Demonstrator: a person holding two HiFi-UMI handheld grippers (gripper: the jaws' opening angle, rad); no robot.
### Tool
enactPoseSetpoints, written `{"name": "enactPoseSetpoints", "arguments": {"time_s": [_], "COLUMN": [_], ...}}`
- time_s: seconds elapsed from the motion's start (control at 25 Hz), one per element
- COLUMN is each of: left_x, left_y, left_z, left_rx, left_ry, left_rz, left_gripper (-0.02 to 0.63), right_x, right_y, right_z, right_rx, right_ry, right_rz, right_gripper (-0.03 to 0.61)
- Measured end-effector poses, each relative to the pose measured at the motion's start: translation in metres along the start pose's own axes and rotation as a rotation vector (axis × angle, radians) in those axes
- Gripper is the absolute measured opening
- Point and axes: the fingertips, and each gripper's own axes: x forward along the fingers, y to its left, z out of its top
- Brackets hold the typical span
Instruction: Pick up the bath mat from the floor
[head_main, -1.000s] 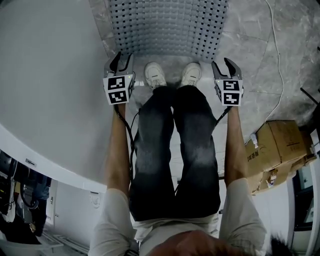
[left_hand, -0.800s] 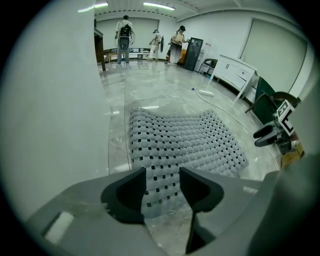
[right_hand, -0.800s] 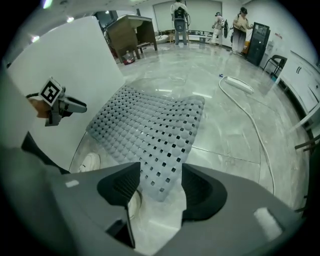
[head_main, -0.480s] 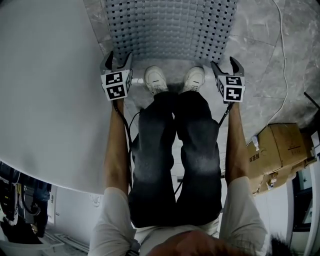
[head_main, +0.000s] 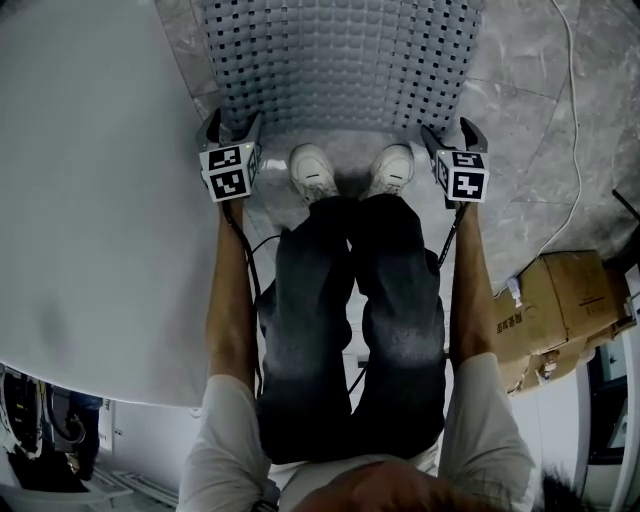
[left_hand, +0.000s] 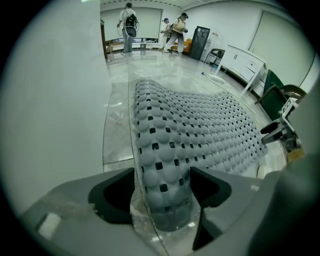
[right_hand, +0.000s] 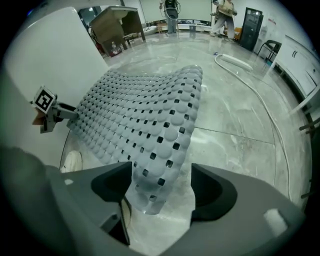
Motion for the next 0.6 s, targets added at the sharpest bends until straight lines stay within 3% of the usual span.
{"name": "enactPoseSetpoints", "arguments": {"time_s": [0.28, 0.44, 0.6], "left_x": [0.022, 0.026, 0.026], "left_y": [0.004, 0.002, 0.001], "left_z": [-0.008, -0.008, -0.009], "left_rx": [-0.001, 0.017, 0.008], "left_ry": [0.018, 0.039, 0.047], "left_rz": [-0.036, -0.066, -0.073], "left_gripper": [0.35, 0.348, 0.331], "right_x": [0.017, 0.019, 0.016], "right_y": [-0.001, 0.006, 0.008], "right_z": [-0.006, -0.005, -0.002], "right_rx": [0.067, 0.081, 0.091], "right_ry": [0.008, -0.009, -0.014], "right_rz": [0.041, 0.091, 0.086], "right_gripper": [0.367, 0.302, 0.246]}}
